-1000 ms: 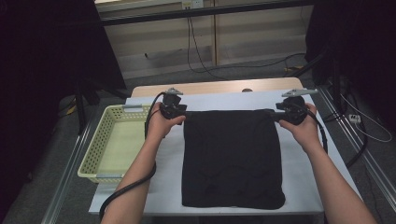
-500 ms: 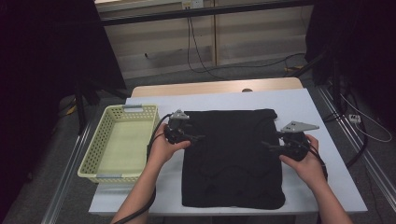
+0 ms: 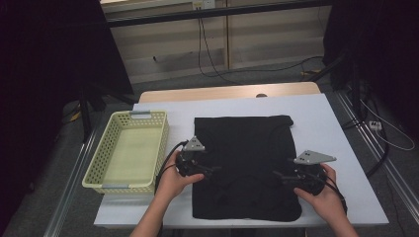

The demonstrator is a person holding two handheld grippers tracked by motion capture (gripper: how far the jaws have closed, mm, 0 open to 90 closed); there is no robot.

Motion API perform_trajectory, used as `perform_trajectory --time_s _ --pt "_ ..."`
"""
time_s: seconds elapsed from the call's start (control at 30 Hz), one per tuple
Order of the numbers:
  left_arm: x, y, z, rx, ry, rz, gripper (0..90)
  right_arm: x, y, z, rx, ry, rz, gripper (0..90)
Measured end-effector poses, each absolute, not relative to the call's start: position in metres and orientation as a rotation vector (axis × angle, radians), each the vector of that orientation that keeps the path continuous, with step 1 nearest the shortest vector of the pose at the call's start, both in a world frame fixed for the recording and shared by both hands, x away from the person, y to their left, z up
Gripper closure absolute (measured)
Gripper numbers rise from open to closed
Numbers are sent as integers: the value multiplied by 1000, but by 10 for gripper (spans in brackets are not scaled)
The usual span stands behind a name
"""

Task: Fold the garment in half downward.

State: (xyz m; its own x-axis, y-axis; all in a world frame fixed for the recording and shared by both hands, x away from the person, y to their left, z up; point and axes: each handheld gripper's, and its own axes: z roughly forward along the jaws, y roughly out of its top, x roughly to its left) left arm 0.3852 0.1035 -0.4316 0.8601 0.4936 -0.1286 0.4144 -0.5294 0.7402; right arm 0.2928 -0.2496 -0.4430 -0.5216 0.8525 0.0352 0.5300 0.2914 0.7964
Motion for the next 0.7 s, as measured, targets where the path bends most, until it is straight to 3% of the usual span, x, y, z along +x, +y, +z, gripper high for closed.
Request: perform_trajectory --time_s 0.3,0.47,0.7 --pt "362 119 -440 2209 654 123 237 271 -253 -445 1243 2162 1078 329" --pt "351 129 -442 2221 647 118 321 261 -262 -447 1280 2137 1057 347" --pt "333 132 -446 2230 596 106 455 244 -263 -448 1283 2159 1067 502"
